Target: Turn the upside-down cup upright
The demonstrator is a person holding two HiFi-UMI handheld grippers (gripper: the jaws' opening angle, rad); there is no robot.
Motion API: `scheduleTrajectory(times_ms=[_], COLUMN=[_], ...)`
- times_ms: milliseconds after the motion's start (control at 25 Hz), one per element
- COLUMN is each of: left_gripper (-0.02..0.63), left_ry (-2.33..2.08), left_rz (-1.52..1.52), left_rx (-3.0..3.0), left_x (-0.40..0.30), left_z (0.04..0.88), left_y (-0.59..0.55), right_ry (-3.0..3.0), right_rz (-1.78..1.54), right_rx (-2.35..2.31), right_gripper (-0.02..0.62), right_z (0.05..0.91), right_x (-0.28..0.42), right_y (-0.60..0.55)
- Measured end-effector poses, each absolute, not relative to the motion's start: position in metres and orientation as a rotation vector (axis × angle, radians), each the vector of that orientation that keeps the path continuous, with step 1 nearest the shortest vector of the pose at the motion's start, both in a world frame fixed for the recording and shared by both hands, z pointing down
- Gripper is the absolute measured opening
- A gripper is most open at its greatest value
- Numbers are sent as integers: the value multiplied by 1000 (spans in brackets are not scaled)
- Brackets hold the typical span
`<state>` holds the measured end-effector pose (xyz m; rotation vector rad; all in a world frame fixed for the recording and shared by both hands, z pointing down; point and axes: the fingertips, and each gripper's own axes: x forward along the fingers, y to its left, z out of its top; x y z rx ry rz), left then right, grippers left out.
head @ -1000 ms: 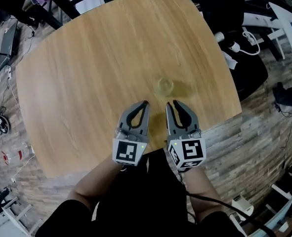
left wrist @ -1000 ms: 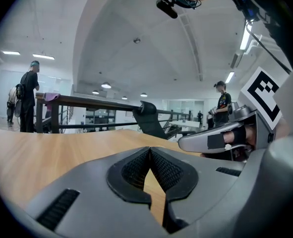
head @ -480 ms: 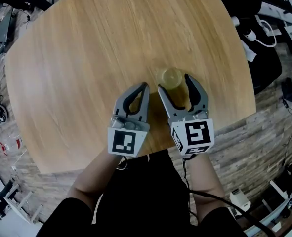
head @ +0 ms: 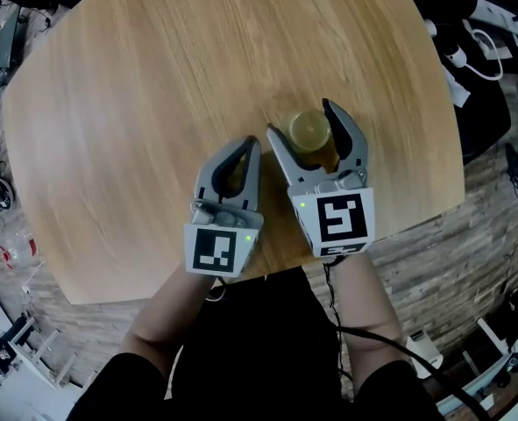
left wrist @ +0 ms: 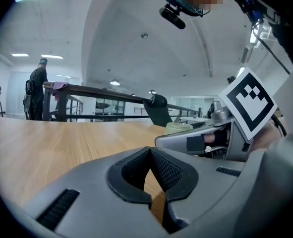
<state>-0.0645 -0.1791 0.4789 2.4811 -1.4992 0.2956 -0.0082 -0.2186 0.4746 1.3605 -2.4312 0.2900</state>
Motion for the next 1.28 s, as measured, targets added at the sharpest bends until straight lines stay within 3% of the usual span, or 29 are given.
scheduleTrajectory(times_ms=[560, 680, 800, 1000, 1280], left_gripper=[13, 124, 157, 190, 189], left_ry=[-1445, -1263, -1104, -911, -781], left_rz=[284, 222, 130, 72, -90], left_rx=[2505, 2550, 2592, 2641, 2652], left_x=[-62, -41, -23, -4, 6], left_z=[478, 473, 461, 451, 443], left_y=[-174, -165, -155, -146, -143], right_ry=[-2587, -2652, -2714, -2744, -2822], right_rz=[346, 401, 422, 406, 439], right_rx=[1395, 1392, 1370, 1335, 1253], right_gripper=[297, 298, 298, 298, 298], right_z=[431, 406, 384, 378, 382], right_x=[9, 17, 18, 17, 13], right_y=[-214, -210, -205, -201, -191])
